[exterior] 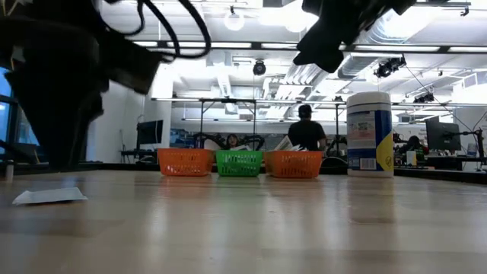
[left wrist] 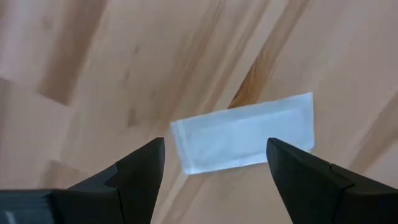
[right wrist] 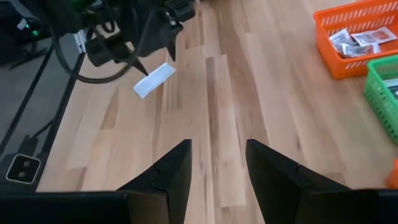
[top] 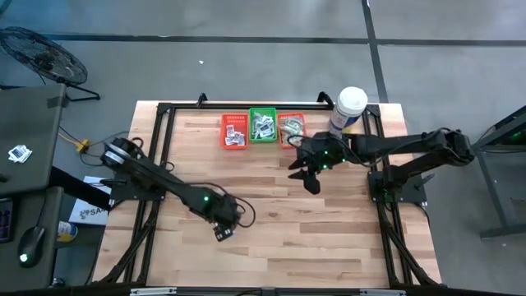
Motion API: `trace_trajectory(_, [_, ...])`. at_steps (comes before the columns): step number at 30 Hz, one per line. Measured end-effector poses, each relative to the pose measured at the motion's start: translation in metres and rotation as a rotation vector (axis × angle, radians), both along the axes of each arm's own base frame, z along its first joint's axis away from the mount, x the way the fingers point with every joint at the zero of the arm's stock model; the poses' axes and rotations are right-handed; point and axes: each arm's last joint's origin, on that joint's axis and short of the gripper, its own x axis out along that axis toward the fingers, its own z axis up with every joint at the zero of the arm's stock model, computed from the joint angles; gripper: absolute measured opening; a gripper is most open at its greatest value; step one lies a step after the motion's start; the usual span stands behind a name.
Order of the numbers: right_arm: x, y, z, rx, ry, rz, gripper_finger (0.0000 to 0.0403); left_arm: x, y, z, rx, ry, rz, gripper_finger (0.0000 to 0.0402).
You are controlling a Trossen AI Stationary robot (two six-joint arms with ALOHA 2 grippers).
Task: Pick & Place First Aid Supplies
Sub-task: Put the bandage pack into the right orange bin
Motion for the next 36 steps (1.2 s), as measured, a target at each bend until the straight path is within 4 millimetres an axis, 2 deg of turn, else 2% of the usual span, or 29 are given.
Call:
trace_trajectory(13, [0.0, 0.018, -0.001, -0.006, 0.01, 0.015, 0.0145, 0.01, -0.006, -0.032, -0.037, 0.097, 0.186, 0.0277])
trace_trajectory(23, [0.0, 0.026, -0.001, 0.004, 0.013, 0.024, 0.0145, 0.011, -0.006, -0.038, -0.038, 0.106, 0.212, 0.0271])
trace_trajectory(27, [0.0, 0.026, -0.001, 0.013, 0.016, 0.022, 0.0145, 0.012, -0.007, -0.043, -0.055, 0.134, 0.226, 0.0242])
trace_trajectory(36, [-0.001, 0.026, -0.002, 0.017, 0.029, 0.019, 0.0145, 0.014, -0.009, -0.05, -0.076, 0.154, 0.284, 0.0149])
